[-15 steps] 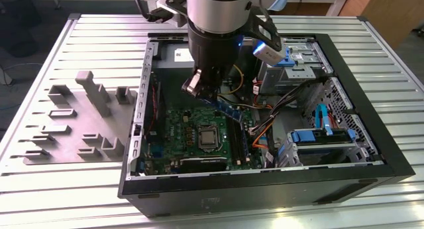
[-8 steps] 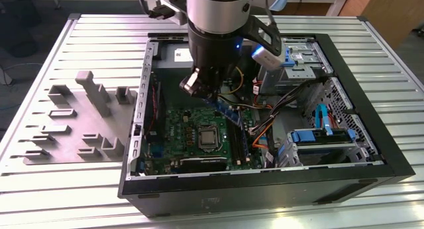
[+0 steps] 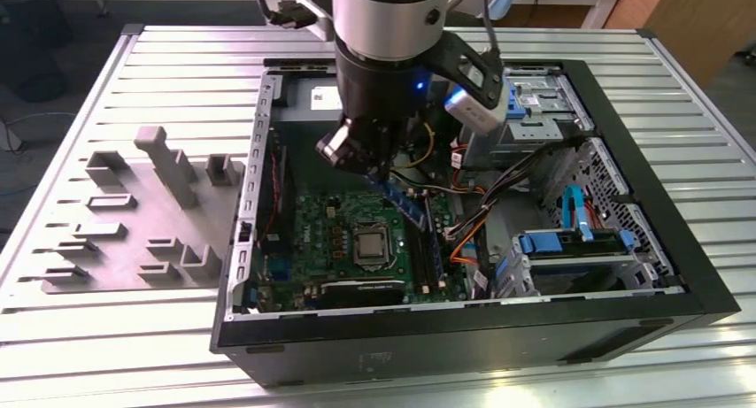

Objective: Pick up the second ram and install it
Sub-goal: 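Insert the second ram into the second slot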

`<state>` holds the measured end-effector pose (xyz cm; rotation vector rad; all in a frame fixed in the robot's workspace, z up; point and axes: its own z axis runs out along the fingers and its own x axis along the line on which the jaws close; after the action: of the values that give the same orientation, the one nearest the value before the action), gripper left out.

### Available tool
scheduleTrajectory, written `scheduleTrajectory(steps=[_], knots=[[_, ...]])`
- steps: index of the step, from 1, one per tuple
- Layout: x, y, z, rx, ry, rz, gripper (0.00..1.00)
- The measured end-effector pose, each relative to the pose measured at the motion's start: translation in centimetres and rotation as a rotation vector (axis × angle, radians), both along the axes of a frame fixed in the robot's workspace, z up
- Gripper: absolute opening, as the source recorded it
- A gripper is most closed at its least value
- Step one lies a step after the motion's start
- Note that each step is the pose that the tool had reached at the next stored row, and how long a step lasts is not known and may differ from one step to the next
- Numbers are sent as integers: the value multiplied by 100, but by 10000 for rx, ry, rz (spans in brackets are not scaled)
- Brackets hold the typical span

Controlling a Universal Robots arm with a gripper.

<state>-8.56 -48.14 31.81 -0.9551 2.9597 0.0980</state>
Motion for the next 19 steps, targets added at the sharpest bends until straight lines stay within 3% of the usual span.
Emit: scheduleTrajectory(steps=[19], knots=[[0,0,-10,1,0,-3054,11]])
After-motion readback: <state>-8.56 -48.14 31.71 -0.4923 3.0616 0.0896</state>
